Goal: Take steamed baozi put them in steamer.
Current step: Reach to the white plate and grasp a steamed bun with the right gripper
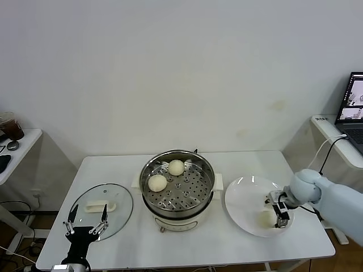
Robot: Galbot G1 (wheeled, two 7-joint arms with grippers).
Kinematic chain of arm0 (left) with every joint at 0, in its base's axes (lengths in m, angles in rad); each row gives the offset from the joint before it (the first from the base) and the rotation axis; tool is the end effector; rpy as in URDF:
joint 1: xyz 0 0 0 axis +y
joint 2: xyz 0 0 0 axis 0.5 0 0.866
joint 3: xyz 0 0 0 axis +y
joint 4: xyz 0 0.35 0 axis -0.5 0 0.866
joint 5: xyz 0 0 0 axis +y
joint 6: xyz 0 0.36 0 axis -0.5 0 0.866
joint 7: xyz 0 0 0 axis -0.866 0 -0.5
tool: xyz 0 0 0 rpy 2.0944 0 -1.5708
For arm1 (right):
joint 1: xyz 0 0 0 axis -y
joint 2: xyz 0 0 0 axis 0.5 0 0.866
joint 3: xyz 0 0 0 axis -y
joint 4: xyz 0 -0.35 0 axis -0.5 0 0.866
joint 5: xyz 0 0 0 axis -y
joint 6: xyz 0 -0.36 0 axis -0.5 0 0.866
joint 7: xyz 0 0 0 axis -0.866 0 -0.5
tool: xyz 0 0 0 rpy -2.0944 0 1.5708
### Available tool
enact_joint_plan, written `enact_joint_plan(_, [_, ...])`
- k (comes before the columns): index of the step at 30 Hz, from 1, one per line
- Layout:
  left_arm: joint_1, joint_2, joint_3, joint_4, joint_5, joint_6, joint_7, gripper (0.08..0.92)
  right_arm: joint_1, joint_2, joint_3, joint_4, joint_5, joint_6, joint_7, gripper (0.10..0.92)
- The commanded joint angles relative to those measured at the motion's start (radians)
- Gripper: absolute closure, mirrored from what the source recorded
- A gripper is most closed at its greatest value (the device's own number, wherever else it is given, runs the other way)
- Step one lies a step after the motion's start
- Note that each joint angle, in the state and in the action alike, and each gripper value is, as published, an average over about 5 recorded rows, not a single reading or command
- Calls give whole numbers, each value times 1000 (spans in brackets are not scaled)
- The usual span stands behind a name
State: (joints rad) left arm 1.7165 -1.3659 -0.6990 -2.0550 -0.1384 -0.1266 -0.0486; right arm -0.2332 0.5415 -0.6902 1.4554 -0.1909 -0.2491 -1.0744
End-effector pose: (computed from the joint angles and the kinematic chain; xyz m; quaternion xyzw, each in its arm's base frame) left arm 0.1422 0.0916 -0.3258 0.0433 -0.9967 -0.0661 0.0166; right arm 0.4412 -0.1628 -0.2448 0.5148 -0.5128 0.5440 0.4195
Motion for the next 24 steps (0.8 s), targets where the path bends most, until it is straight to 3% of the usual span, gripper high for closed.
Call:
enact_joint_plan(1, [0,-1,-1,1,0,0,0,177,-3,49,-11,-29,-2,-19,-2,220])
enact_joint_plan(18, [2,-1,-3,-7,-4,0,0,177,108,1,-55,12,33,-32,-61,549])
enact_joint_plan(24, [-1,3,-2,-11,-12,-1,1,177,302,-31,-102,39,104,-8,-144,552])
